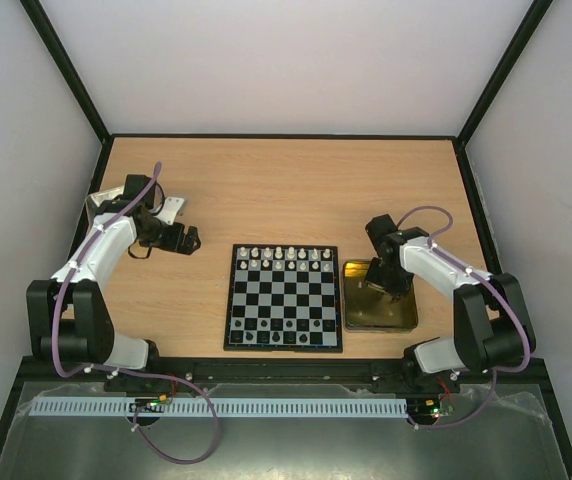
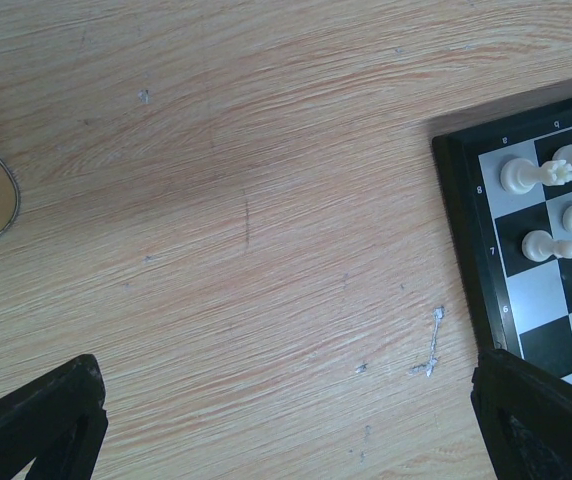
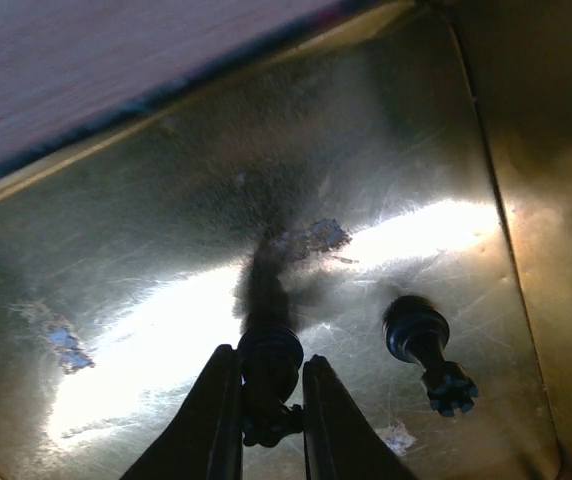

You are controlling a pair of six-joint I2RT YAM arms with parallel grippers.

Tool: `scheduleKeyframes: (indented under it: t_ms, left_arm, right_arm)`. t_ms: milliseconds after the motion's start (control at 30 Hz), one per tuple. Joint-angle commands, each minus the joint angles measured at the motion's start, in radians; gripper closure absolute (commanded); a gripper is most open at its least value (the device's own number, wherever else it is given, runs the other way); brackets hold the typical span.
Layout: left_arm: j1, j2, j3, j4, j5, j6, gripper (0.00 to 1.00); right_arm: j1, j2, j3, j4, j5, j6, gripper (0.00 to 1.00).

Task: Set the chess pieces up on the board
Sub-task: Pick up the chess piece from the storage box.

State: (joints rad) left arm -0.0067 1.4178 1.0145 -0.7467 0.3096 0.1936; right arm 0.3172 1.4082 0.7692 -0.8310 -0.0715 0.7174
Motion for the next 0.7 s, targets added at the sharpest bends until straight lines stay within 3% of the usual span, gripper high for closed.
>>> scheduleKeyframes:
  t_ms: [0,333,667]
  left_arm:
    - [-0.006,0.006,-0.009,-0.005,0.000,-0.003,0.01]
    - [-0.006,0.003,-0.008,-0.005,0.005,-0.001,0.01]
    - [-0.007,0.001,-0.008,-0.005,0.005,-0.002,0.01]
  right_arm:
    - [-0.004,-0.011,0.055,-0.054,0.009,-0.010,0.93]
    - [0.054,-0.116,0.116,-0.189,-0.035,0.000,0.92]
    - [0.515,-0.132,0.233,-0.293,0.019,0.236,0.92]
